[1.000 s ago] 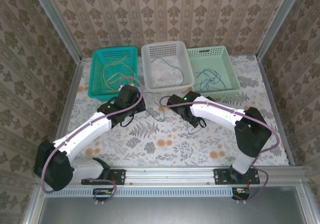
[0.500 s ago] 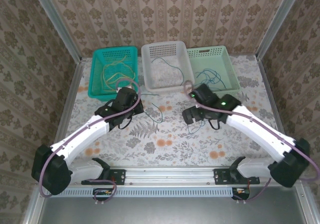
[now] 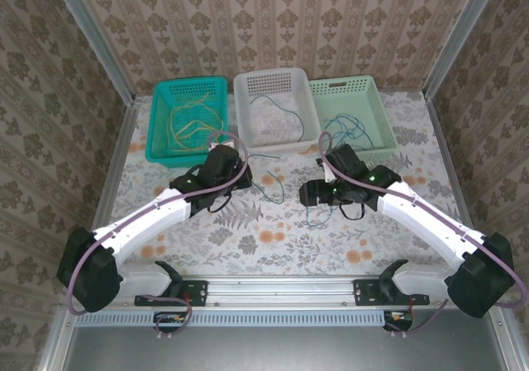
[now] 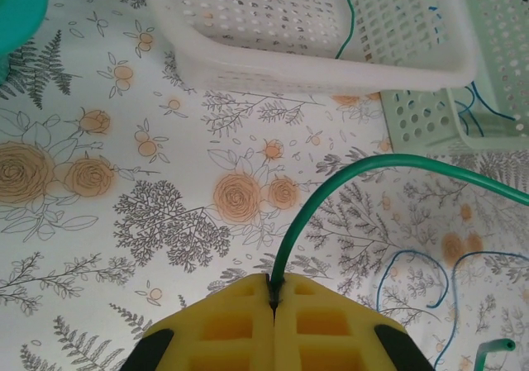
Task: Untangle the cables
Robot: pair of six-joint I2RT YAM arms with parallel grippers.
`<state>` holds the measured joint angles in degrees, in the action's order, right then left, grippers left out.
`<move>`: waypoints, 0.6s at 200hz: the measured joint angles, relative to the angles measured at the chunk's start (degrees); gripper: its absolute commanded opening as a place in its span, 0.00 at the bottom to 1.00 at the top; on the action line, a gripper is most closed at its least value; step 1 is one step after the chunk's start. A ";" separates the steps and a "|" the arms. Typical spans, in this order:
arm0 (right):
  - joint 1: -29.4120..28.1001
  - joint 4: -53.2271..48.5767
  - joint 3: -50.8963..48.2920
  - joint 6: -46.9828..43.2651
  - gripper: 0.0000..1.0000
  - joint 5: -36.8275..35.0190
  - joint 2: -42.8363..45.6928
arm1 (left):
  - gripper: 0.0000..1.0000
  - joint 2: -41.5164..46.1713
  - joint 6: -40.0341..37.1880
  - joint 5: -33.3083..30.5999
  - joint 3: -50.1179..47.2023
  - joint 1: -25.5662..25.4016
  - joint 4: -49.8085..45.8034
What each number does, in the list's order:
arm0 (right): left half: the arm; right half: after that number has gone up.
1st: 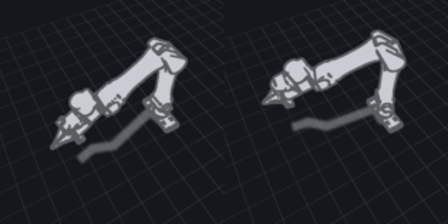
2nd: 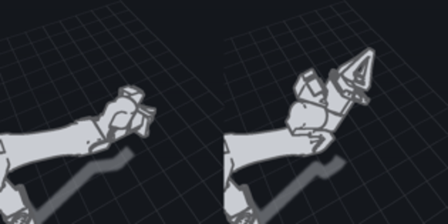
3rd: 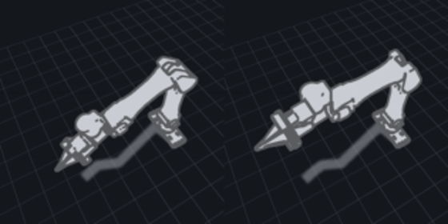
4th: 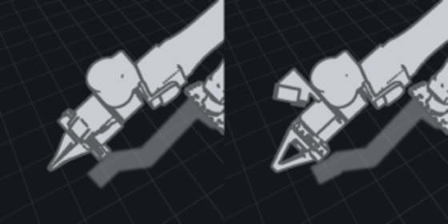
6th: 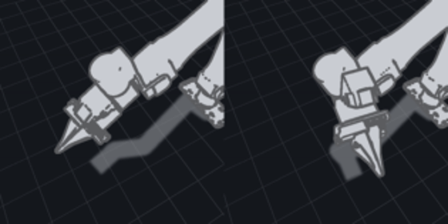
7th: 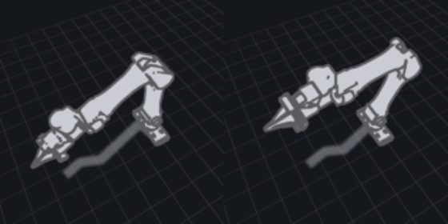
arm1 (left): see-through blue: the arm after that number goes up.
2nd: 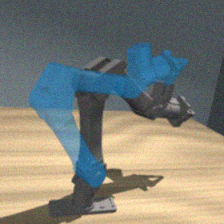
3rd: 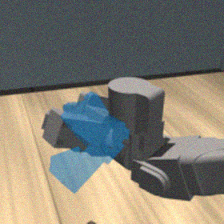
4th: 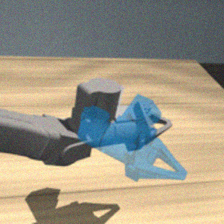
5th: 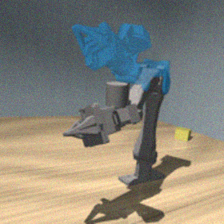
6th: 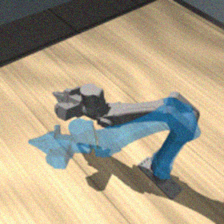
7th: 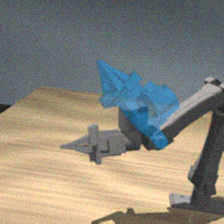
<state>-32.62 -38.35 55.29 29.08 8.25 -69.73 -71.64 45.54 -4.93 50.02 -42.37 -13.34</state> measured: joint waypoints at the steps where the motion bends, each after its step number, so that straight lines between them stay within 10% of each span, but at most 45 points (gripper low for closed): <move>1: 0.00 0.20 -0.11 0.20 0.80 0.00 0.00 | 0.00 0.00 0.09 -0.02 0.00 -0.04 0.07; 120: -7.32 13.84 -0.72 5.60 0.73 -4.07 -6.54 | 0.00 -1.18 2.91 -1.57 0.96 -2.29 0.98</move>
<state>-39.94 -24.51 54.57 34.68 4.19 -76.27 -72.82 48.45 -6.50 50.98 -44.66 -12.36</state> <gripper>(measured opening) 0.769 0.048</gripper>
